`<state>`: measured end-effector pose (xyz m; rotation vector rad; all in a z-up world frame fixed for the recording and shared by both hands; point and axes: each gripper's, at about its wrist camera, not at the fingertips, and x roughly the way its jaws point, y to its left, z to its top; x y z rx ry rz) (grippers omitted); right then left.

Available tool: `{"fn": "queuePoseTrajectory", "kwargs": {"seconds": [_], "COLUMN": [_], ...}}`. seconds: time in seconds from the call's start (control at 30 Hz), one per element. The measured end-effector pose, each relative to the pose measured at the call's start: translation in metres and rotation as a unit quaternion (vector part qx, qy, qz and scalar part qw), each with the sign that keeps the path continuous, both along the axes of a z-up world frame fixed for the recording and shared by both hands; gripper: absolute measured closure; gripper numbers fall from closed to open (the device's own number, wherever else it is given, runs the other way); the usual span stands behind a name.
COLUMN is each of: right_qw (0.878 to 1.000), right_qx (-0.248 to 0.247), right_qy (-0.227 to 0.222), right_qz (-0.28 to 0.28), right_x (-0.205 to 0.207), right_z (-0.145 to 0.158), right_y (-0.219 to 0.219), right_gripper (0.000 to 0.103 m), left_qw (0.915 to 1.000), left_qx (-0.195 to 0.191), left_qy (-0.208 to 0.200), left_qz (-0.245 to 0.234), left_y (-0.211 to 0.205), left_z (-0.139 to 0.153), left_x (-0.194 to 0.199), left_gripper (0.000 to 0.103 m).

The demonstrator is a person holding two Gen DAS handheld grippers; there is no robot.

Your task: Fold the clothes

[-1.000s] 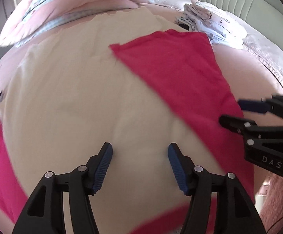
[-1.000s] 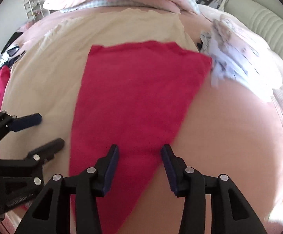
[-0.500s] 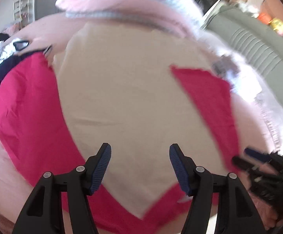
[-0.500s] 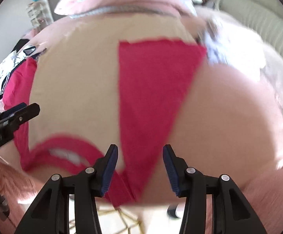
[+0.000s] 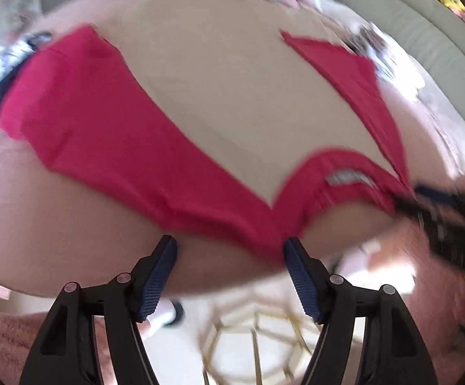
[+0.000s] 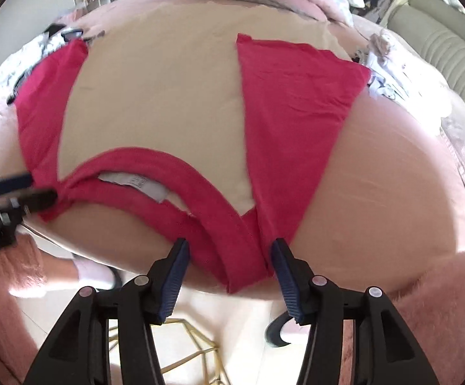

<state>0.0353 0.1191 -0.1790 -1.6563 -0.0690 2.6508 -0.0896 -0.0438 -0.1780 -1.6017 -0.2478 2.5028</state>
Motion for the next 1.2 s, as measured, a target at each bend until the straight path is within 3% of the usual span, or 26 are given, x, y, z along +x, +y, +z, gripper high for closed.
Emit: {"fn": "queuePoseTrajectory", "kwargs": {"seconds": [0.13,0.2,0.27,0.37,0.43,0.57,0.7,0.73,0.93,1.1,1.2], "right_qw": [0.998,0.996,0.994,0.991,0.990,0.983,0.977,0.975,0.970,0.980,0.977], "right_qx": [-0.014,-0.021,-0.037,-0.055,-0.054,-0.058,-0.007,0.000,-0.008,-0.008,0.019], "right_qy": [0.034,0.044,0.049,0.056,0.054,0.030,-0.013,0.000,-0.024,0.017,0.021], "right_qz": [0.045,0.078,0.094,0.111,0.121,0.174,0.214,0.221,0.242,0.199,0.211], "right_x": [-0.026,-0.049,-0.073,-0.100,-0.113,-0.115,-0.098,-0.088,-0.043,-0.022,-0.024], "right_z": [0.030,0.043,0.052,0.059,0.054,0.023,-0.018,-0.021,-0.013,0.009,0.010], "right_y": [-0.030,-0.055,-0.076,-0.110,-0.128,-0.157,-0.171,-0.168,-0.130,-0.103,-0.107], "right_gripper": [0.050,0.050,0.050,0.050,0.050,0.050,0.050,0.050,0.050,0.051,0.051], "left_qw": [0.9970,0.9937,0.9866,0.9699,0.9633,0.9698,0.9790,0.9813,0.9907,0.9951,0.9964], "left_qx": [0.074,0.048,0.036,0.083,0.092,0.078,0.044,0.034,0.043,0.029,0.017], "left_qy": [-0.003,0.015,0.021,0.029,0.028,0.019,0.020,0.020,0.023,0.024,0.018], "left_qz": [0.025,0.100,0.158,0.227,0.251,0.230,0.198,0.188,0.127,0.092,0.081], "left_y": [-0.045,-0.082,-0.112,-0.163,-0.188,-0.197,-0.197,-0.193,-0.140,-0.099,-0.087], "left_z": [0.024,0.029,0.026,0.014,0.006,-0.008,-0.013,-0.011,-0.001,-0.005,-0.010], "left_x": [-0.012,-0.025,-0.033,-0.038,-0.043,-0.060,-0.055,-0.050,-0.035,-0.021,-0.017], "left_gripper": [0.035,0.035,0.035,0.035,0.035,0.035,0.036,0.035,0.035,0.035,0.035]}}
